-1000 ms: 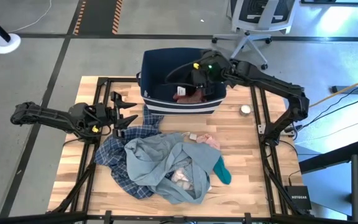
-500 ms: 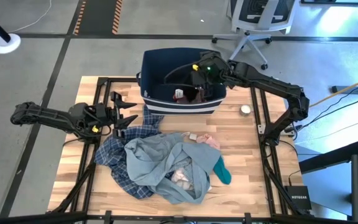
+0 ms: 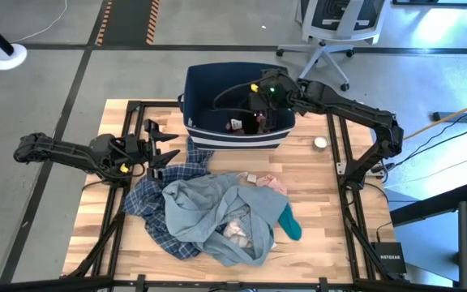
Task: Sort clothes
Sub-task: Put the black boxer into the blue laundry bin
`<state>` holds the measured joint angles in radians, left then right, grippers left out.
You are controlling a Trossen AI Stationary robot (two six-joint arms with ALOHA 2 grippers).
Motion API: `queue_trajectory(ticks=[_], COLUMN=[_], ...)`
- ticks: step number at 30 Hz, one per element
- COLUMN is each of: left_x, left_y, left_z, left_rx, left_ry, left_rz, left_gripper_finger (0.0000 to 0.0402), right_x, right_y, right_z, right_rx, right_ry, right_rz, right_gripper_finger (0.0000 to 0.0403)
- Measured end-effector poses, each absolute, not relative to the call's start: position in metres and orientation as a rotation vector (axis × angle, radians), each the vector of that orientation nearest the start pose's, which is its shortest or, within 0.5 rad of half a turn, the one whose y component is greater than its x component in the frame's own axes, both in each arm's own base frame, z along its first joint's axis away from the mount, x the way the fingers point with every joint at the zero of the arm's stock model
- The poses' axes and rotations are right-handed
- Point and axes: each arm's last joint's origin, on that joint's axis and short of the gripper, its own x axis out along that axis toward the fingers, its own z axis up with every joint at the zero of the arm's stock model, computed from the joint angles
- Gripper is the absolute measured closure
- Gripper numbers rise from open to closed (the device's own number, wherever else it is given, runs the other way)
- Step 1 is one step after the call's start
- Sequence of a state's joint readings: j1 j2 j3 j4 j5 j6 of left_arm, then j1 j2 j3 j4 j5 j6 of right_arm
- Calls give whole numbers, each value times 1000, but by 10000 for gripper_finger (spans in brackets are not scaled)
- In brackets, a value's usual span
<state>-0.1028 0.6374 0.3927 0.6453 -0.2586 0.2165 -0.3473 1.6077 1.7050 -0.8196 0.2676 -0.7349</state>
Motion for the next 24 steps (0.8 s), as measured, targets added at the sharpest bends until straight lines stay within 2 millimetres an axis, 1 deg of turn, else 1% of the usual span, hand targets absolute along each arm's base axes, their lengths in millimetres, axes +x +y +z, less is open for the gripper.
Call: queue_trajectory(ticks=[17,20,24], left_x=[148,148,148], left_y=[-8,-8,-8], left_z=[297,297,297], left_rx=[141,142,141], left_ry=[-376,-375,-376], left_rz=[195,196,196], left_gripper_finger=[194,194,194], right_x=[317,317,317], right_y=[-123,-123,-123], right_z=[388,388,389], right_rx=[-651,-653,-655], right_ry=[909,907,902], right_rz=[-293,-293,-294], right_gripper_finger=[383,368,323])
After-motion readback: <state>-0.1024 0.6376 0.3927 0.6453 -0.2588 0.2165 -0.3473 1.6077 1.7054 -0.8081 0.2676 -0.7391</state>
